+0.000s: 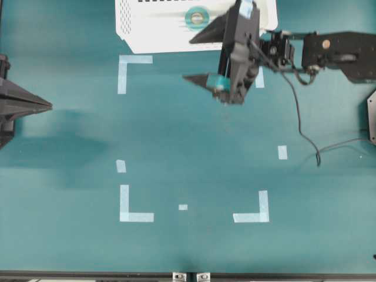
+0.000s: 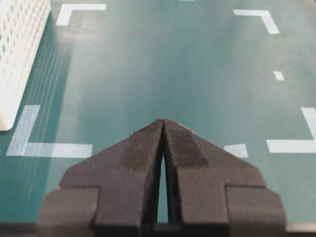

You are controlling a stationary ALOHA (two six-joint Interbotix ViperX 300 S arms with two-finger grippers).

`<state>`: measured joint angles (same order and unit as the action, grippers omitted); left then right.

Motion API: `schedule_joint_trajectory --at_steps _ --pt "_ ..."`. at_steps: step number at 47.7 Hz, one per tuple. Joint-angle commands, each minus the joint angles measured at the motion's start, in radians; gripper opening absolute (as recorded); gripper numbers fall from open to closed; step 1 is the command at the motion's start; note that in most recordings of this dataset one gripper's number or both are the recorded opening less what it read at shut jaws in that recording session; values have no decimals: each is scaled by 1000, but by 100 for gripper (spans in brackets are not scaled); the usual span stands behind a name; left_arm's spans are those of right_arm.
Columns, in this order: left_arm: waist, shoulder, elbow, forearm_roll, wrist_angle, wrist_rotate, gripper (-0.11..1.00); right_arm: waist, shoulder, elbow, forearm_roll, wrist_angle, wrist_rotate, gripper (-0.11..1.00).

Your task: Put the tape in the middle into the white basket.

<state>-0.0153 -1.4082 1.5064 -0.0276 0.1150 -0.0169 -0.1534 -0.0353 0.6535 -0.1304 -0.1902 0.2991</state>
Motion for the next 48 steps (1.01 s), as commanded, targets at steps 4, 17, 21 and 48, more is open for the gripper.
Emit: schedule_joint_trajectory --at_steps 4,17,21,48 --pt "2 8 -11 0 -11 2 -11 57 -34 11 -2 -48 -2 99" --pt "2 8 -11 0 -12 2 -11 124 -44 67 -2 -117 -5 99" --pt "2 9 -11 -2 -11 2 -11 140 -54 84 -2 -133 -6 99" --pt "2 8 -11 0 -11 2 -11 149 -127 150 -44 -155 -11 99"
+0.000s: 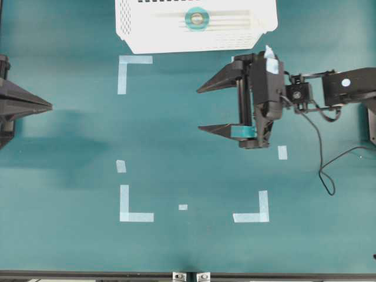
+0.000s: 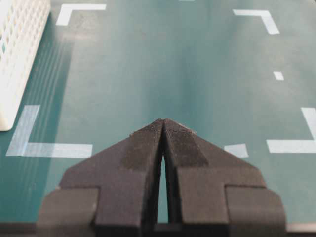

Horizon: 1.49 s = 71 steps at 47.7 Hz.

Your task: Put the tape in the middle into the white basket.

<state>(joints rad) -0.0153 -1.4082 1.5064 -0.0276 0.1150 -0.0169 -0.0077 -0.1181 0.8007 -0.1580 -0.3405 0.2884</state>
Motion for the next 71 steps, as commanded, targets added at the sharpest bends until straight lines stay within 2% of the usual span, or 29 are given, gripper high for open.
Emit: schedule_joint_trajectory --at_steps 1,49,71 --pt "2 9 -11 0 -11 2 -11 2 -51 11 -23 -5 0 99" --pt "2 8 -11 0 -11 2 -11 2 -390 288 -34 5 6 99" --pt "2 8 -11 0 -11 0 -11 3 -666 460 -34 41 6 99"
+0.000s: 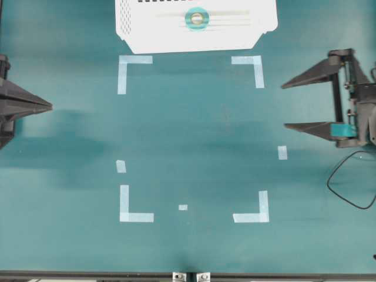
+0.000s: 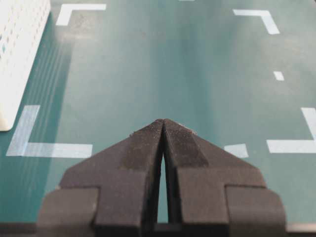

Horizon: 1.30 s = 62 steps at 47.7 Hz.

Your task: Put the tape in the middle into the white basket.

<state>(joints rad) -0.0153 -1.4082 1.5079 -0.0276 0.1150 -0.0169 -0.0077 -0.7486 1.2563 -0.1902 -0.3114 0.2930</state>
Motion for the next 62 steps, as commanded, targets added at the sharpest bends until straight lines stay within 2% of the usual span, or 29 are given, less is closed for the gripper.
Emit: schedule_joint_trajectory --at_steps 1,12,25,51,62 --pt "2 8 -12 0 -12 0 -11 3 -49 12 -2 20 2 99" --pt "2 9 -12 0 -11 0 -11 3 -210 78 -2 118 5 99" --pt "3 8 -12 0 -11 0 -11 3 -370 160 -2 179 9 99" --pt "3 9 -12 0 -11 0 -11 3 -390 202 -2 330 9 99" --pt "3 8 -12 0 -11 0 -11 3 -391 230 -2 324 14 99"
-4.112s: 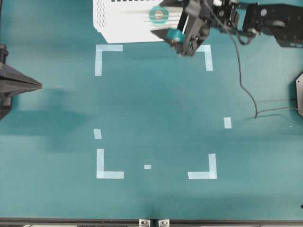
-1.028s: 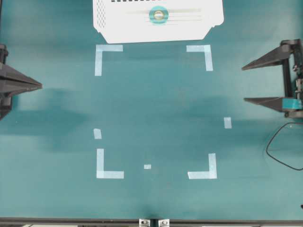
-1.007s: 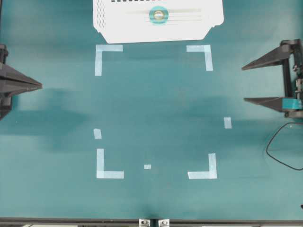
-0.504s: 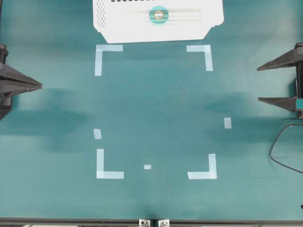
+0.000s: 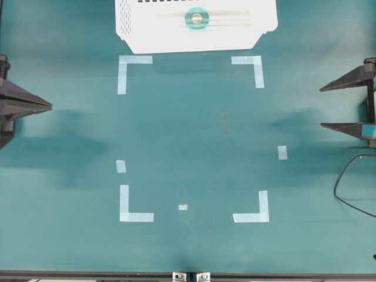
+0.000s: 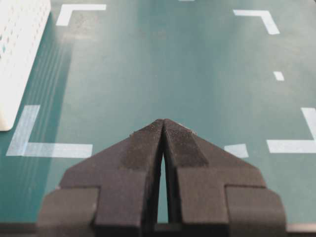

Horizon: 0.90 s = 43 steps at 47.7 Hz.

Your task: Put the tape in the middle into the white basket.

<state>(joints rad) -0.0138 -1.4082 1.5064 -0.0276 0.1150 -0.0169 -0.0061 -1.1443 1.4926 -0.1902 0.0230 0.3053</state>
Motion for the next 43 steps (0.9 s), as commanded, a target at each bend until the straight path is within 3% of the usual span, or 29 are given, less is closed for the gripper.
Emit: schedule_joint_trajectory --at_steps 1,43 --pt "2 8 -11 0 -11 0 -11 2 5 -6 -2 -12 2 99" --pt "2 8 32 -2 -66 2 -11 -2 -55 69 -17 -107 -5 99"
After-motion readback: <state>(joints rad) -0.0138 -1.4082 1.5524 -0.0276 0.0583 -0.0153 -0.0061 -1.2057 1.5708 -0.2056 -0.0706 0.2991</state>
